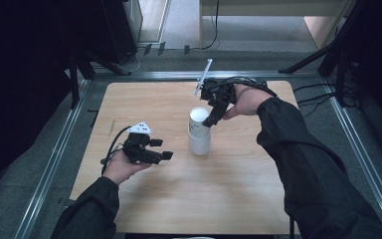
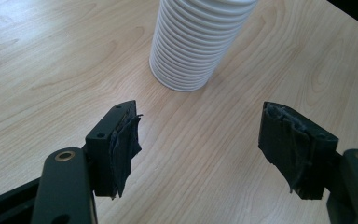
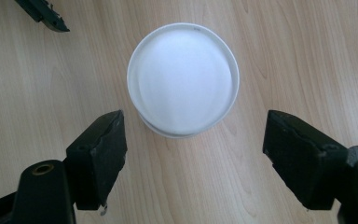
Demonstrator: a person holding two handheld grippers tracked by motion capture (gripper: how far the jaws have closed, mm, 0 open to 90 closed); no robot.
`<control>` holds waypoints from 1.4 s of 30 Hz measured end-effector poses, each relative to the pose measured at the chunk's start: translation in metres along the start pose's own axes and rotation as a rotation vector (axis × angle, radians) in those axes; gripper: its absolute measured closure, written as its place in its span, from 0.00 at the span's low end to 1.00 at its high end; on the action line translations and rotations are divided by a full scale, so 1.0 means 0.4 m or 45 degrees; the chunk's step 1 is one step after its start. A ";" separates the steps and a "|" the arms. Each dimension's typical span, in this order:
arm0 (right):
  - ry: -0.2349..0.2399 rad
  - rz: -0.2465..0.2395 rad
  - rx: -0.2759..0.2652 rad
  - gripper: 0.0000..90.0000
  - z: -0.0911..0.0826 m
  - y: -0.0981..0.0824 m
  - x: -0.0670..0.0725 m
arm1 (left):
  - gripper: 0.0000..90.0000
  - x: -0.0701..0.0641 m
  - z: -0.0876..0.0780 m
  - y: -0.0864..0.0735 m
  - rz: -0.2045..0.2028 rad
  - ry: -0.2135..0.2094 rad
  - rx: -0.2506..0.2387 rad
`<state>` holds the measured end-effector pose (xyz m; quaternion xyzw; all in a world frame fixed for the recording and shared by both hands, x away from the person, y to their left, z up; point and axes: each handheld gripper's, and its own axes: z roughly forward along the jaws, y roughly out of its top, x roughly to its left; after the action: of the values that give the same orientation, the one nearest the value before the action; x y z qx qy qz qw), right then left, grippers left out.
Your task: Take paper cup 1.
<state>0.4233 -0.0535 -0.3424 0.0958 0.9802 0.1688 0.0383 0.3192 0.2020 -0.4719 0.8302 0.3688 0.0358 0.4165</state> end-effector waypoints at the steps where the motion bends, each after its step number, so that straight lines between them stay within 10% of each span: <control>1: 0.003 0.002 0.003 0.24 0.004 0.007 -0.002 | 0.32 0.000 -0.001 0.000 -0.001 -0.001 -0.002; 42: 0.095 -0.026 0.119 0.35 0.081 0.073 -0.009 | 0.32 0.005 -0.008 -0.002 -0.004 -0.002 -0.017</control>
<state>0.4354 -0.0166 -0.3627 0.0813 0.9887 0.1258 -0.0012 0.3191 0.2059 -0.4707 0.8268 0.3695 0.0368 0.4224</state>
